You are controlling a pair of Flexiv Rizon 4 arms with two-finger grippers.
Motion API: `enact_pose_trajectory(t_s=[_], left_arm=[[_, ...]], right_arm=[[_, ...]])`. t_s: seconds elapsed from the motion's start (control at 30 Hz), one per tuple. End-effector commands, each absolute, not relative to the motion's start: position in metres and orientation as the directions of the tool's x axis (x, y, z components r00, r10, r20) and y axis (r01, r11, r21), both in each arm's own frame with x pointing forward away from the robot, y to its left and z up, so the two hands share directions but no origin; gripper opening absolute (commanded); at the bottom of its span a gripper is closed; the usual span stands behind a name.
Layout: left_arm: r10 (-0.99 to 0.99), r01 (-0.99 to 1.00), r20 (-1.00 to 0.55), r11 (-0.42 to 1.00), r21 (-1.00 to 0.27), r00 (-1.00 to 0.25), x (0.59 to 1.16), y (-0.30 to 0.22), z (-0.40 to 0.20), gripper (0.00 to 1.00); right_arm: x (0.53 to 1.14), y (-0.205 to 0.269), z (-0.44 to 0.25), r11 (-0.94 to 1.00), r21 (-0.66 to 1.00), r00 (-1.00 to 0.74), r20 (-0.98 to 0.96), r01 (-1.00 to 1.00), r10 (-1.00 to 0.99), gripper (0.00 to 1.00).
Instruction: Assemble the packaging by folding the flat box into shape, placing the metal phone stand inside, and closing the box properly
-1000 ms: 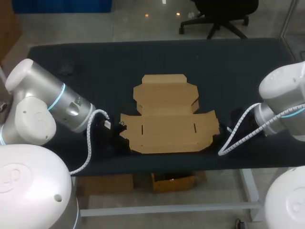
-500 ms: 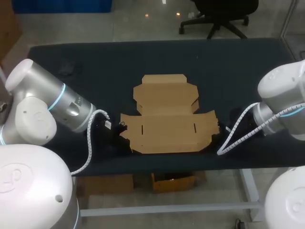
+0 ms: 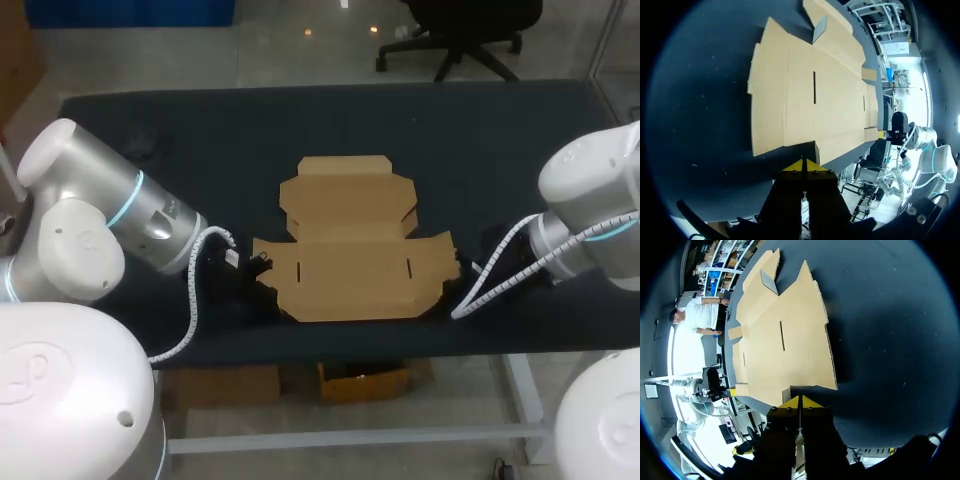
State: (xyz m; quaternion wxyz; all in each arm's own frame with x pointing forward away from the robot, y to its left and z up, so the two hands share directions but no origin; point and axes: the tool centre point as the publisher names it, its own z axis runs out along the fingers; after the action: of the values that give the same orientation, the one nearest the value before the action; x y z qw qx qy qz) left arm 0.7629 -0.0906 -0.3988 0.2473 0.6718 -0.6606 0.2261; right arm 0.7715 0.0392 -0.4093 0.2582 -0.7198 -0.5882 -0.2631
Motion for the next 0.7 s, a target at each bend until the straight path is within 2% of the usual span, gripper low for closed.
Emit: enact_pose_trajectory(t_s=[0.03, 0.7], left_arm=[[-0.783, -1.000, 0.622, -0.002, 0.030, 0.020, 0.763, -0.094, -0.397, 0.00], [-0.806, -0.999, 0.591, 0.035, 0.002, -0.027, 0.765, -0.108, -0.390, 0.00]], right_arm=[[0.772, 0.039, -0.406, -0.179, -0.066, 0.176, 0.679, 0.982, 0.713, 0.00], [0.772, 0.045, -0.401, -0.204, -0.078, 0.205, 0.651, 0.976, 0.731, 0.00]])
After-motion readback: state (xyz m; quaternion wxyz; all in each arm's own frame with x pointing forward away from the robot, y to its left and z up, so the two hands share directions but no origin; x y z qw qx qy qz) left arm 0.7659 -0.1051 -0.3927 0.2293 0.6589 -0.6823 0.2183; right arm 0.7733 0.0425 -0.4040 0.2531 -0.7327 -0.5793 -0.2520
